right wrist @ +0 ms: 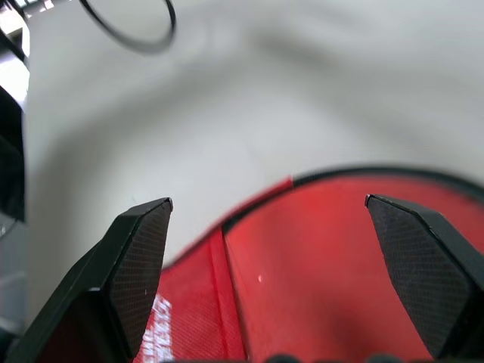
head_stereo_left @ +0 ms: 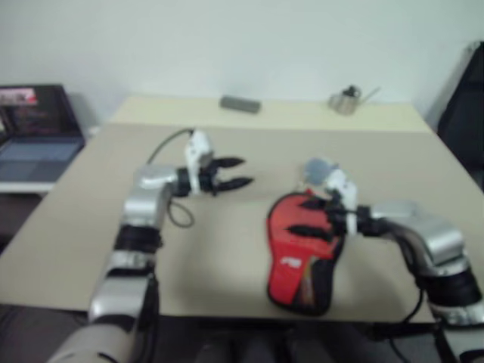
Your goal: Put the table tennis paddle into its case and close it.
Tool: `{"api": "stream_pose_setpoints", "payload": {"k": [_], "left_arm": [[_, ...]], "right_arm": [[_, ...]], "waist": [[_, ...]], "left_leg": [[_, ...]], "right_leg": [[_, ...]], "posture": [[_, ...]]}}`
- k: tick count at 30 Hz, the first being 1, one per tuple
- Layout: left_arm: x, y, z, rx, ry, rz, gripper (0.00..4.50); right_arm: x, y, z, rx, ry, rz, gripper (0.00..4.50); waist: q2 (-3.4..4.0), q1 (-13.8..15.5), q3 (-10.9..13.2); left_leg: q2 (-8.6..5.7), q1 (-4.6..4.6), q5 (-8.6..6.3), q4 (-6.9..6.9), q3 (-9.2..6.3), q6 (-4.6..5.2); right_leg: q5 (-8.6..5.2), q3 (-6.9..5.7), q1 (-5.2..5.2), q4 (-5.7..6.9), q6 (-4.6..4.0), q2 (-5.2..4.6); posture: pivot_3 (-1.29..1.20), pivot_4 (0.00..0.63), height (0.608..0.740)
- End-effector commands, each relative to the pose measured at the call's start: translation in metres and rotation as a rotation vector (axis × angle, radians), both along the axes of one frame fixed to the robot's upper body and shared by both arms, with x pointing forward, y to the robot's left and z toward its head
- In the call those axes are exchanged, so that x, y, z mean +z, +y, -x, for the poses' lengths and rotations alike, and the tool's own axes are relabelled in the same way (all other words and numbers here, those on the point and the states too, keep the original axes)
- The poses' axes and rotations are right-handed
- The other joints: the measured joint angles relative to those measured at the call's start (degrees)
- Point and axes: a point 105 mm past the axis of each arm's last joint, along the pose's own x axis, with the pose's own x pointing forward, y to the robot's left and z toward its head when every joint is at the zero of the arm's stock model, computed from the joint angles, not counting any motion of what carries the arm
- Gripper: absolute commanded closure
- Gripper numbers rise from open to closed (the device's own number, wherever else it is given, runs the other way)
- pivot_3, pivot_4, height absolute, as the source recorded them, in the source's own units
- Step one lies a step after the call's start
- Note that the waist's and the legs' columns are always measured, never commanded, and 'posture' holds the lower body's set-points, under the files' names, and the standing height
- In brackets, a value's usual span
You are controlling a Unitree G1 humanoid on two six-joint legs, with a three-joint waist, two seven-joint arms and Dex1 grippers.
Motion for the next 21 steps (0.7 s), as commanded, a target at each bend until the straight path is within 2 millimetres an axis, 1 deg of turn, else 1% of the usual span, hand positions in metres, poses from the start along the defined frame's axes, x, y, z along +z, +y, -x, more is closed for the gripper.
{"api": "stream_pose_setpoints", "payload": {"k": [1, 3, 6, 9, 11, 14, 16, 18, 21], "left_arm": [[0.007, -0.017, 0.02, -0.144, -0.044, -0.032, 1.45], [0.002, -0.023, 0.025, -0.189, -0.06, -0.066, 1.45], [-0.005, -0.03, 0.025, -0.231, -0.084, -0.115, 1.45], [-0.008, -0.048, 0.023, -0.274, -0.064, -0.118, 1.45], [-0.007, -0.058, 0.019, -0.268, -0.039, -0.104, 1.45], [-0.007, -0.078, 0.024, -0.341, -0.035, -0.106, 1.45], [-0.01, -0.088, 0.023, -0.352, -0.038, -0.122, 1.45], [-0.018, -0.096, 0.027, -0.393, -0.042, -0.163, 1.45], [-0.029, -0.101, 0.028, -0.421, -0.049, -0.224, 1.45]], "right_arm": [[0.03, -0.012, 0.015, 0.018, -0.06, -0.041, 0.0], [0.035, -0.025, 0.022, -0.003, -0.058, -0.032, 0.0], [0.037, -0.043, 0.029, -0.046, -0.043, 0.002, 0.0], [0.035, -0.056, 0.035, -0.092, -0.023, 0.017, 0.0], [0.033, -0.06, 0.036, -0.113, -0.02, 0.026, 0.0], [0.029, -0.065, 0.04, -0.136, -0.003, 0.029, 0.0], [0.027, -0.066, 0.042, -0.144, 0.002, 0.032, 0.0], [0.026, -0.068, 0.042, -0.155, 0.002, 0.039, 0.0], [0.026, -0.07, 0.042, -0.164, 0.0, 0.042, 0.0]], "waist": [[0.0, 0.05, 0.13], [0.03, 0.22, 0.18], [-0.01, 0.26, 0.24], [-0.04, 0.25, 0.27], [-0.05, 0.24, 0.28], [-0.07, 0.13, 0.31], [-0.06, 0.05, 0.32], [-0.08, -0.01, 0.34], [-0.08, -0.03, 0.34]], "left_leg": [[0.0, -0.01, 0.0, 0.0, 0.0, 0.0], [-0.01, -0.03, 0.0, 0.0, -0.01, 0.0], [-0.03, -0.05, 0.0, 0.0, 0.01, 0.01], [-0.03, -0.04, 0.0, 0.0, 0.03, 0.01], [-0.04, -0.04, 0.0, 0.01, 0.05, 0.02], [-0.06, -0.04, -0.01, 0.0, 0.14, 0.03], [-0.06, -0.04, -0.01, 0.0, 0.16, 0.03], [-0.06, -0.04, -0.01, 0.0, 0.16, 0.03], [-0.06, -0.01, -0.01, 0.01, 0.19, 0.03]], "right_leg": [[0.0, 0.0, 0.0, 0.0, 0.0, 0.0], [0.0, -0.01, 0.01, -0.06, 0.0, -0.01], [0.0, 0.0, 0.02, -0.1, 0.0, -0.02], [0.0, 0.0, 0.02, -0.09, 0.0, -0.01], [-0.01, -0.02, 0.03, -0.08, 0.01, 0.0], [-0.01, -0.05, 0.02, -0.08, 0.02, 0.01], [-0.02, -0.05, 0.01, -0.09, 0.03, 0.02], [-0.02, -0.05, 0.01, -0.09, 0.03, 0.02], [-0.02, -0.03, 0.02, -0.07, 0.03, 0.02]], "posture": [[0.0, 0.15, 0.74], [0.0, 0.15, 0.74], [0.0, 0.15, 0.74], [0.0, 0.15, 0.74], [0.0, 0.15, 0.74], [0.0, 0.15, 0.74], [0.0, 0.15, 0.74], [0.0, 0.15, 0.74], [0.0, 0.15, 0.74]]}}
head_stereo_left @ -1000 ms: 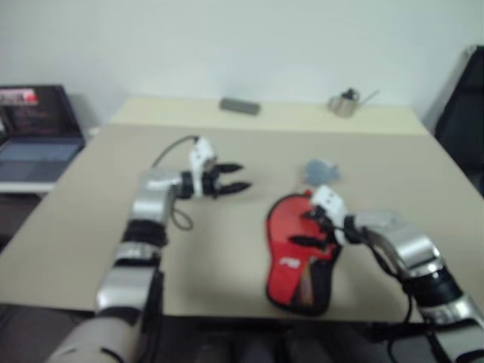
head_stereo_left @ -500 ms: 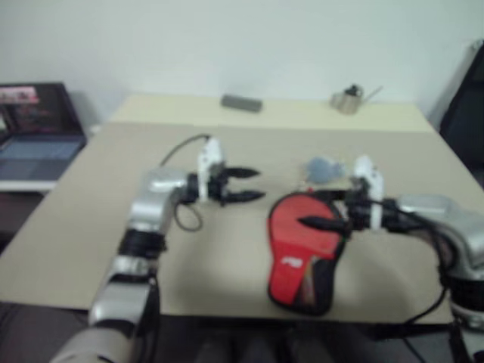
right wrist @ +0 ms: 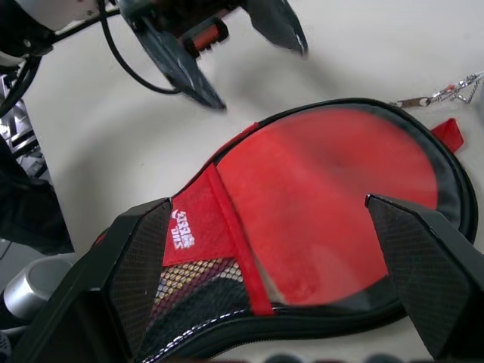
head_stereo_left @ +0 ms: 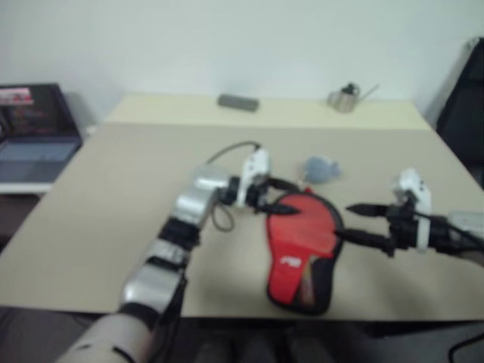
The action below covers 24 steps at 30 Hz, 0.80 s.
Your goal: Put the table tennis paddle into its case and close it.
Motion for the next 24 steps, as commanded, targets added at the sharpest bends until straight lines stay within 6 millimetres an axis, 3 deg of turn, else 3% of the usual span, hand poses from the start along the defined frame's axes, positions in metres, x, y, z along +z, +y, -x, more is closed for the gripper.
{"api": "stream_pose_setpoints", "payload": {"k": [1, 5, 12, 15, 18, 24], "left_arm": [[-0.003, -0.005, -0.001, -0.028, -0.059, -0.056, 1.45], [-0.026, -0.007, -0.006, -0.023, -0.133, -0.169, 1.45], [-0.03, -0.023, -0.016, 0.075, -0.092, -0.102, 1.45], [-0.032, -0.025, -0.014, 0.081, -0.065, -0.095, 0.89], [-0.033, -0.025, -0.014, 0.094, -0.089, -0.103, 0.04], [-0.038, -0.02, -0.02, 0.154, -0.13, -0.119, 0.04]], "right_arm": [[0.014, -0.001, 0.003, 0.003, -0.061, 0.008, 0.0], [0.016, -0.005, 0.002, -0.011, -0.07, 0.011, 0.0], [0.021, -0.006, -0.002, -0.026, -0.091, 0.017, 0.0], [0.021, -0.005, -0.002, -0.024, -0.09, 0.017, 0.0], [0.02, -0.004, -0.002, -0.02, -0.086, 0.018, 0.0], [0.022, -0.009, -0.004, -0.023, -0.087, 0.034, 0.0]], "waist": [[0.0, -0.03, 0.0], [-0.02, 0.01, 0.02], [-0.08, 0.31, 0.1], [-0.07, 0.23, 0.11], [-0.07, 0.23, 0.11], [-0.06, 0.24, 0.11]], "left_leg": [[0.0, 0.01, 0.0, 0.0, 0.01, 0.0], [0.0, -0.01, 0.0, 0.0, 0.0, 0.0], [-0.01, -0.04, 0.0, 0.01, -0.01, 0.0], [0.0, -0.03, 0.0, 0.0, -0.01, 0.0], [0.0, -0.03, 0.0, 0.0, -0.01, 0.0], [0.0, -0.03, 0.0, 0.0, -0.01, 0.0]], "right_leg": [[0.0, 0.01, 0.0, 0.0, 0.0, 0.02], [0.0, 0.0, 0.0, -0.01, 0.01, 0.05], [0.0, 0.0, 0.0, -0.03, 0.01, 0.01], [0.0, 0.0, 0.0, -0.02, 0.01, 0.02], [0.0, 0.0, 0.0, -0.01, 0.01, 0.02], [0.0, 0.0, -0.01, -0.01, 0.01, 0.02]], "posture": [[0.0, 0.15, 0.74], [0.0, 0.15, 0.74], [0.0, 0.15, 0.74], [0.0, 0.15, 0.74], [0.0, 0.15, 0.74], [0.0, 0.15, 0.74]]}}
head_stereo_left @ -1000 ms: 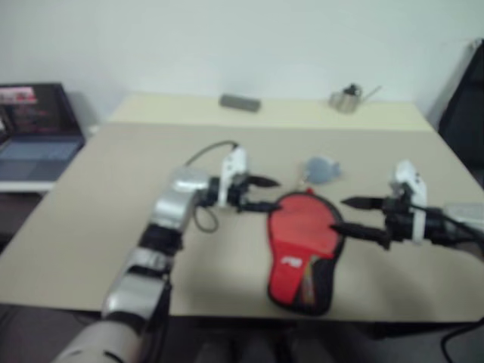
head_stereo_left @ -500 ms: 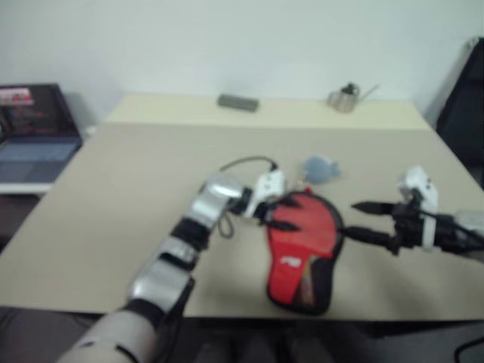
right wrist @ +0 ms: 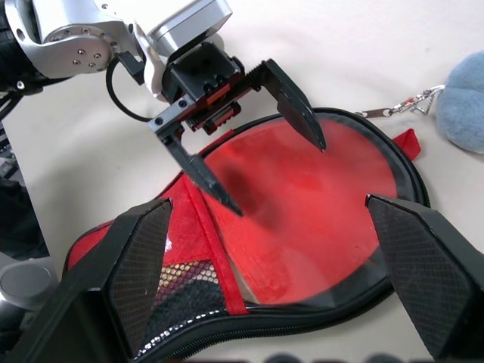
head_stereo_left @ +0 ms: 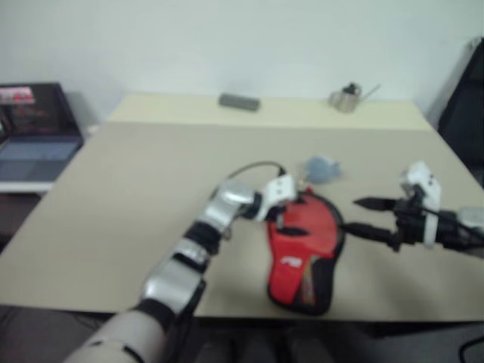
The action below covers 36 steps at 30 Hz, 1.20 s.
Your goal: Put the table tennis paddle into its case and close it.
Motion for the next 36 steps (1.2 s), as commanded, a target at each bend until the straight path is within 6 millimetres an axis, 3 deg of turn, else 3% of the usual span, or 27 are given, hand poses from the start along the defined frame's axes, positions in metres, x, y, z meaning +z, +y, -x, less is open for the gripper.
{"api": "stream_pose_setpoints", "payload": {"k": [1, 10, 21, 32, 36], "left_arm": [[0.005, -0.003, -0.001, 0.018, -0.073, 0.018, 0.04], [-0.036, 0.005, 0.007, 0.062, -0.021, -0.063, 0.04], [-0.039, 0.008, 0.004, 0.112, -0.006, -0.059, 0.04], [-0.039, 0.006, 0.007, 0.109, 0.002, -0.044, 0.04], [-0.039, 0.006, 0.008, 0.111, 0.002, -0.043, 0.04]], "right_arm": [[0.011, -0.003, -0.002, 0.013, -0.045, 0.01, 0.0], [0.017, -0.008, -0.019, 0.004, -0.082, 0.041, 0.0], [0.029, -0.017, -0.043, -0.001, -0.163, 0.101, 0.0], [0.035, -0.035, -0.123, -0.128, -0.191, 0.182, 0.0], [0.028, -0.036, -0.146, -0.193, -0.137, 0.172, 0.0]], "waist": [[0.0, 0.02, 0.0], [0.01, 0.11, -0.01], [0.04, 0.16, -0.03], [0.17, 0.04, -0.1], [0.18, -0.01, -0.1]], "left_leg": [[0.0, 0.0, 0.0, 0.0, 0.0, 0.0], [0.0, 0.09, 0.0, 0.01, 0.01, 0.0], [-0.01, 0.15, 0.0, 0.06, 0.02, 0.0], [-0.02, 0.2, 0.01, 0.06, 0.07, 0.0], [-0.06, 0.17, 0.01, 0.05, 0.08, -0.01]], "right_leg": [[0.0, 0.0, 0.0, 0.0, 0.0, 0.0], [0.0, 0.02, 0.06, 0.02, 0.0, -0.02], [0.01, 0.01, 0.11, 0.07, 0.0, -0.04], [0.01, 0.04, 0.09, 0.12, -0.01, -0.06], [0.01, 0.05, 0.04, 0.13, -0.01, -0.15]], "posture": [[0.0, 0.15, 0.74], [0.0, 0.15, 0.74], [0.0, 0.15, 0.74], [0.0, 0.15, 0.74], [0.0, 0.15, 0.74]]}}
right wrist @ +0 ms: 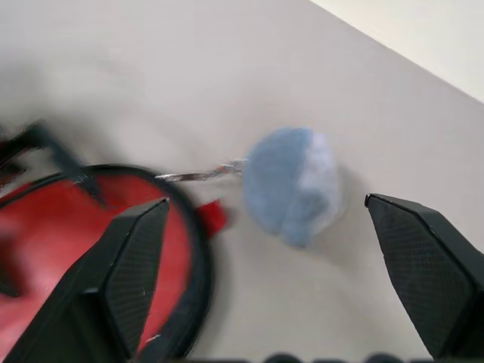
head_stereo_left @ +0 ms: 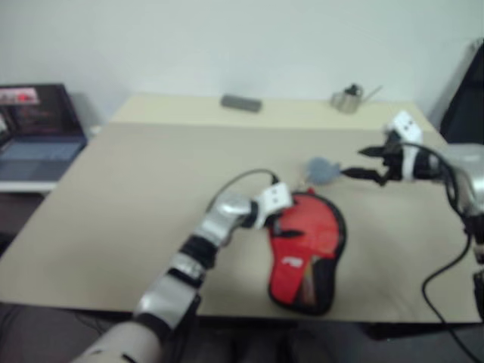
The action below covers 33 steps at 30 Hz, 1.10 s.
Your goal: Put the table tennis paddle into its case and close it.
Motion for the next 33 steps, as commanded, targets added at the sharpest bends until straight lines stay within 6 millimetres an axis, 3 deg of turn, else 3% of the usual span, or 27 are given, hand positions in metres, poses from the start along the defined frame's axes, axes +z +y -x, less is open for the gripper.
{"api": "stream_pose_setpoints", "payload": {"k": [1, 8, 13, 26, 29, 33], "left_arm": [[-0.02, 0.003, 0.005, 0.009, 0.043, -0.059, 0.04], [-0.021, 0.002, 0.008, 0.006, 0.042, -0.057, 0.04], [-0.021, 0.003, 0.008, 0.007, 0.041, -0.058, 0.04], [-0.023, 0.003, 0.012, 0.015, 0.044, -0.054, 0.04], [-0.023, 0.004, 0.012, 0.018, 0.046, -0.055, 0.0], [-0.025, 0.005, 0.013, 0.023, 0.05, -0.055, 0.0]], "right_arm": [[0.004, -0.002, -0.016, -0.043, 0.005, -0.016, 0.0], [-0.001, 0.022, -0.039, -0.073, 0.078, -0.148, 0.0], [-0.01, 0.029, -0.049, -0.105, 0.088, -0.145, 0.0], [-0.042, 0.027, -0.06, -0.212, 0.103, -0.081, 0.0], [-0.043, 0.028, -0.062, -0.227, 0.094, -0.075, 0.59], [-0.047, 0.031, -0.062, -0.224, 0.091, -0.064, 1.91]], "waist": [[0.01, -0.03, -0.01], [0.04, -0.05, -0.02], [0.05, -0.11, -0.03], [0.07, -0.37, -0.03], [0.08, -0.4, -0.03], [0.09, -0.41, -0.04]], "left_leg": [[0.0, -0.01, 0.0, 0.0, -0.02, 0.0], [-0.04, -0.01, 0.0, 0.0, -0.02, 0.0], [-0.14, -0.03, 0.0, -0.01, -0.07, 0.0], [-0.35, -0.03, 0.01, -0.04, -0.09, 0.0], [-0.35, -0.02, 0.01, -0.04, -0.09, 0.01], [-0.36, -0.02, 0.01, -0.04, -0.09, 0.01]], "right_leg": [[0.0, 0.0, -0.01, -0.01, 0.0, -0.01], [0.0, 0.01, -0.02, 0.06, 0.0, -0.08], [-0.01, 0.0, -0.04, 0.07, 0.01, -0.19], [-0.05, 0.01, -0.05, 0.11, 0.08, -0.39], [-0.05, 0.01, -0.05, 0.12, 0.08, -0.39], [-0.05, 0.01, -0.05, 0.13, 0.08, -0.4]], "posture": [[0.0, 0.15, 0.74], [0.0, 0.15, 0.74], [0.0, 0.15, 0.74], [0.0, 0.15, 0.74], [0.0, 0.15, 0.74], [0.0, 0.15, 0.74]]}}
